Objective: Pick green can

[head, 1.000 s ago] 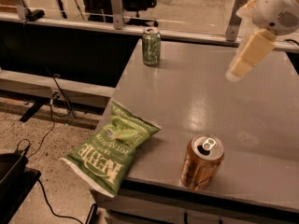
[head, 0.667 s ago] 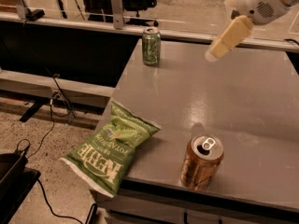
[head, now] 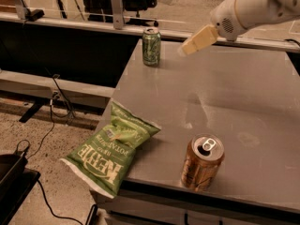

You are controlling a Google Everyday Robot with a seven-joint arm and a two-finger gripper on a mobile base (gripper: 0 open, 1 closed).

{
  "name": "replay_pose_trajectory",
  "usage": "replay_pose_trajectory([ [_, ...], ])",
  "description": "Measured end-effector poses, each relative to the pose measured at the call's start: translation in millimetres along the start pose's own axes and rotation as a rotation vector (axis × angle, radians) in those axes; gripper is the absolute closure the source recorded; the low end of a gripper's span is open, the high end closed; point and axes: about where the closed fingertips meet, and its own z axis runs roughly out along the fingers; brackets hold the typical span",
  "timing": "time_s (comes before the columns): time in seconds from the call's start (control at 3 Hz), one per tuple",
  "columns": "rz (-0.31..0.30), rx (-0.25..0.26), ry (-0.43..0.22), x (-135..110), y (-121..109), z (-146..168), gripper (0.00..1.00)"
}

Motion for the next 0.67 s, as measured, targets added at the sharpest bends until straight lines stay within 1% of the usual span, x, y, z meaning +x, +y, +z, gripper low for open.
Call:
replay_pose_trajectory([
  [0.33,0.013,-0.002,0.018,27.3,-17.5,79.2,0.0],
  [0.67,0.013,-0.002,0.018,27.0,-17.0,78.7,0.0],
])
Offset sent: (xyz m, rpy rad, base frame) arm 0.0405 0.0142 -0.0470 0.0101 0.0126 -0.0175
